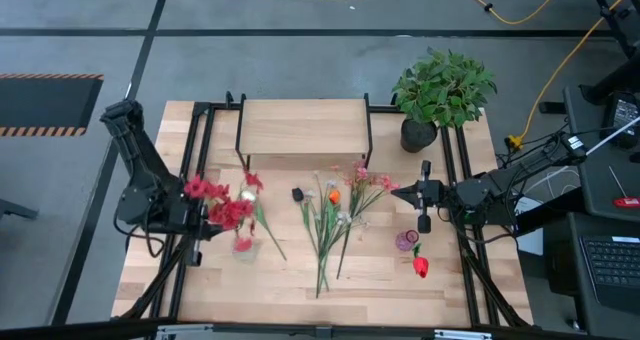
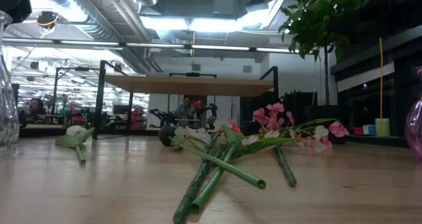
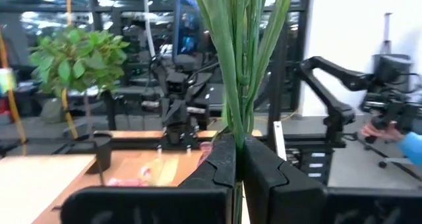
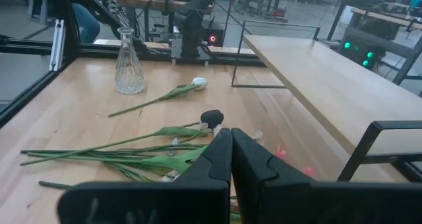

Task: Pick and place flowers into a vace then onto a shelf
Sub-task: Put the red flowers into the transparent vase

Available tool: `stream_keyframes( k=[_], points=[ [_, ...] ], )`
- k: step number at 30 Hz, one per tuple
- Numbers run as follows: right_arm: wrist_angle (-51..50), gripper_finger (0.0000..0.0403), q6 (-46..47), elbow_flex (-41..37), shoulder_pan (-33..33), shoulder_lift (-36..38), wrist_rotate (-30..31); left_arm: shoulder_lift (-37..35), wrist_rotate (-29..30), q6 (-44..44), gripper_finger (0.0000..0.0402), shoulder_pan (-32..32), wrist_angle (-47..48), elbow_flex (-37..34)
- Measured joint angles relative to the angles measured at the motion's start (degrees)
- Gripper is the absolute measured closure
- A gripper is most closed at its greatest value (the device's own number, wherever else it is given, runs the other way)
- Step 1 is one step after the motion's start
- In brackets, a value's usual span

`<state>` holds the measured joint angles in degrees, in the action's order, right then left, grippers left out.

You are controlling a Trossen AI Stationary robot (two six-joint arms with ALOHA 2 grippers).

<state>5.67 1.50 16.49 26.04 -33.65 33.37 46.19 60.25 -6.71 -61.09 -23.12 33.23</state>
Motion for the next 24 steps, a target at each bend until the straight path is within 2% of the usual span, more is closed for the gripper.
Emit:
stream_keyframes(
  k=[8, 24],
  points=[
    [-0.2, 0.0395, 3.2, 0.0, 0.0, 0.0, 0.0, 3.9, 8.0, -1.9, 0.0398, -4.1, -2.7, 0.0],
    [-0.8, 0.0395, 6.0, 0.0, 0.0, 0.0, 0.0, 5.7, 8.5, -1.6, 0.0398, -4.8, -3.4, 0.0]
  ],
)
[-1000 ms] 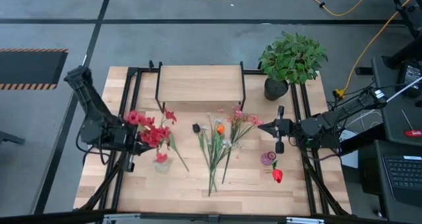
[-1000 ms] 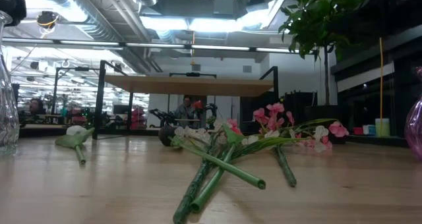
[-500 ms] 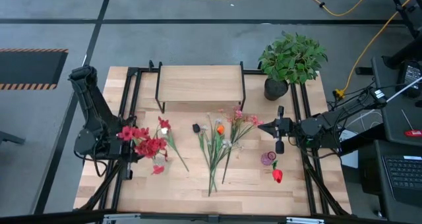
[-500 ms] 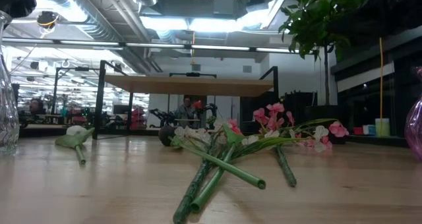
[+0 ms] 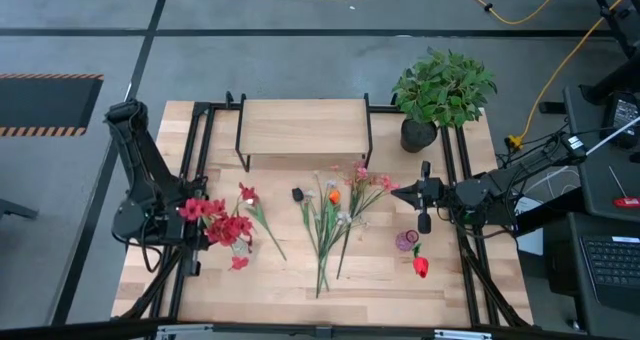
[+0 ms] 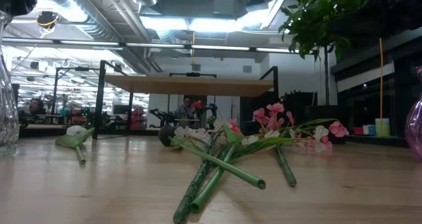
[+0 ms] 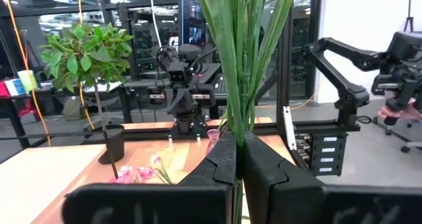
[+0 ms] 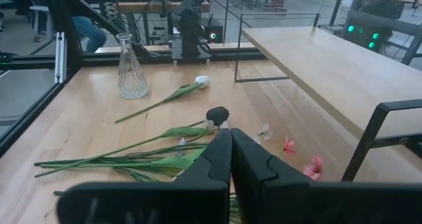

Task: Pick and place flowers into a vace then onto a shelf
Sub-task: Put the red flowers into the transparent vase

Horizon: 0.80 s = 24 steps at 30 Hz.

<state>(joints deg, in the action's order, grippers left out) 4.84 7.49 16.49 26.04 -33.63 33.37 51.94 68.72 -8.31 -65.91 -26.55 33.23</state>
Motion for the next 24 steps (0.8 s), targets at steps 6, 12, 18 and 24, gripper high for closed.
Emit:
stream_keyframes(
  k=[6, 12, 18, 24],
  points=[
    [0.0, 0.0395, 0.0, 0.0, 0.0, 0.0, 0.0, 2.0, 1.1, -7.8, 0.0398, 0.1, -8.5, 0.0],
    [0.0, 0.0395, 0.0, 0.0, 0.0, 0.0, 0.0, 1.5, -2.9, -16.3, 0.0398, 0.0, -14.5, 0.0],
    [0.0, 0.0395, 0.3, 0.0, 0.0, 0.0, 0.0, 1.5, -4.0, -16.2, 0.0398, -0.1, -21.5, -5.2],
    [0.0, 0.0395, 1.5, 0.0, 0.0, 0.0, 0.0, 1.4, -7.4, -26.3, 0.0398, -1.1, -47.3, -15.0]
  ],
)
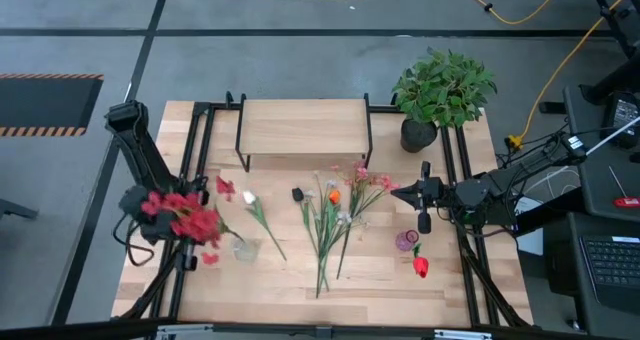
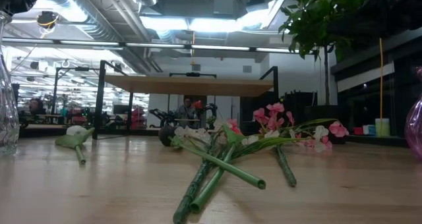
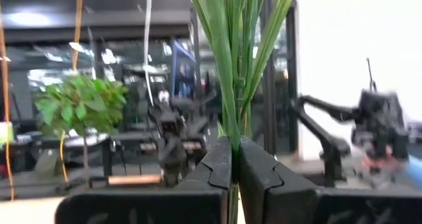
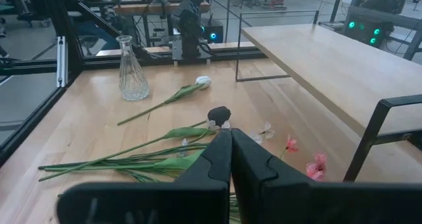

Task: Pick and place flowers into a vace then onto a shelf
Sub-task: Put the red flowers into the transparent vase

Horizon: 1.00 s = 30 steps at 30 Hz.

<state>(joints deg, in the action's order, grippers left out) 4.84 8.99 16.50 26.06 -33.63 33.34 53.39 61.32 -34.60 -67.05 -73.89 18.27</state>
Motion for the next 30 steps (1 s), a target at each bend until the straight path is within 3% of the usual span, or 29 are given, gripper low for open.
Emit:
stream_keyframes(
  k=[3, 19, 30],
  points=[
    [0.0, 0.0395, 0.0, 0.0, 0.0, 0.0, 0.0, 0.0, -2.2, -2.0, 0.0398, 0.0, -6.1, -3.0],
    [0.0, 0.0395, 1.4, 0.0, 0.0, 0.0, 0.0, -1.2, 0.4, -0.7, 0.0398, -6.5, -5.9, -3.4],
    [0.0, 0.0395, 1.5, 0.0, 0.0, 0.0, 0.0, -1.1, 0.3, 1.1, 0.0398, -6.1, -5.6, -5.8]
  ],
)
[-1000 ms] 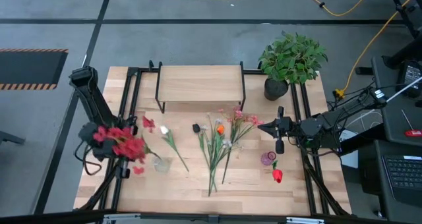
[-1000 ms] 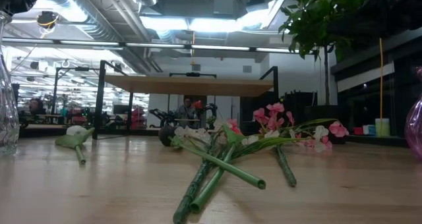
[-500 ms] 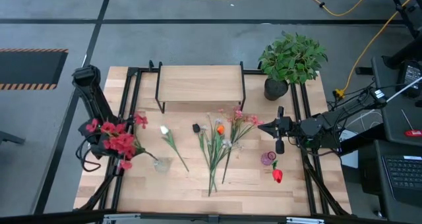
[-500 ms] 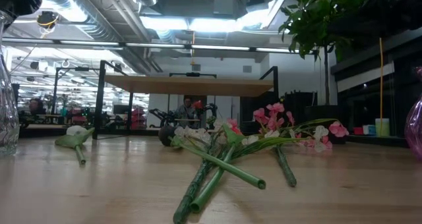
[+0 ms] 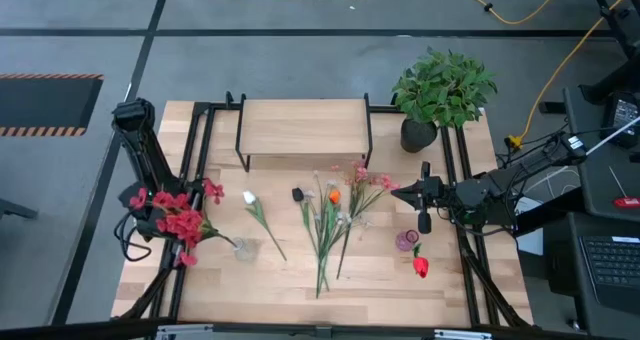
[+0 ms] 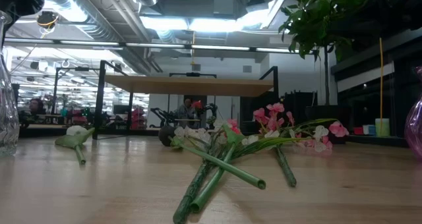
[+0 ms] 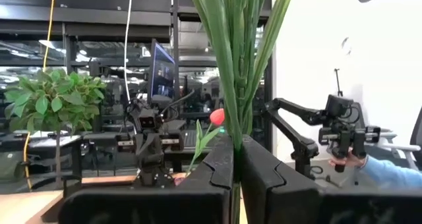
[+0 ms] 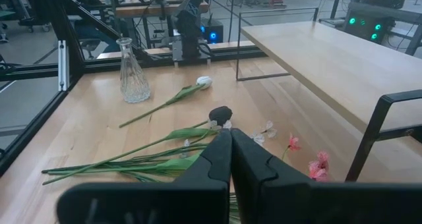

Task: Pick and place flowers into a vace then onto a shelf
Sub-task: Put the red flowers into the transparent vase

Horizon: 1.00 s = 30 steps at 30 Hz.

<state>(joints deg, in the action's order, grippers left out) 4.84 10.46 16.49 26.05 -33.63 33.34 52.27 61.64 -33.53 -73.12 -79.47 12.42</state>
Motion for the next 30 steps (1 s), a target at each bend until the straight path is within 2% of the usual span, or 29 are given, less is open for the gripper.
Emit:
stream_keyframes(
  k=[14, 23, 30],
  points=[
    [0.0, 0.0395, 0.0, 0.0, 0.0, 0.0, 0.0, 0.2, -1.7, 5.4, 0.0394, 2.8, 1.1, -4.2],
    [0.0, 0.0395, -0.1, 0.0, 0.0, 0.0, 0.0, 0.2, -1.6, 13.7, 0.0394, 2.8, 10.1, -4.3],
    [0.0, 0.0395, -0.2, 0.0, 0.0, 0.0, 0.0, 2.3, -1.7, 14.4, 0.0394, 2.8, 12.1, -4.3]
  ],
)
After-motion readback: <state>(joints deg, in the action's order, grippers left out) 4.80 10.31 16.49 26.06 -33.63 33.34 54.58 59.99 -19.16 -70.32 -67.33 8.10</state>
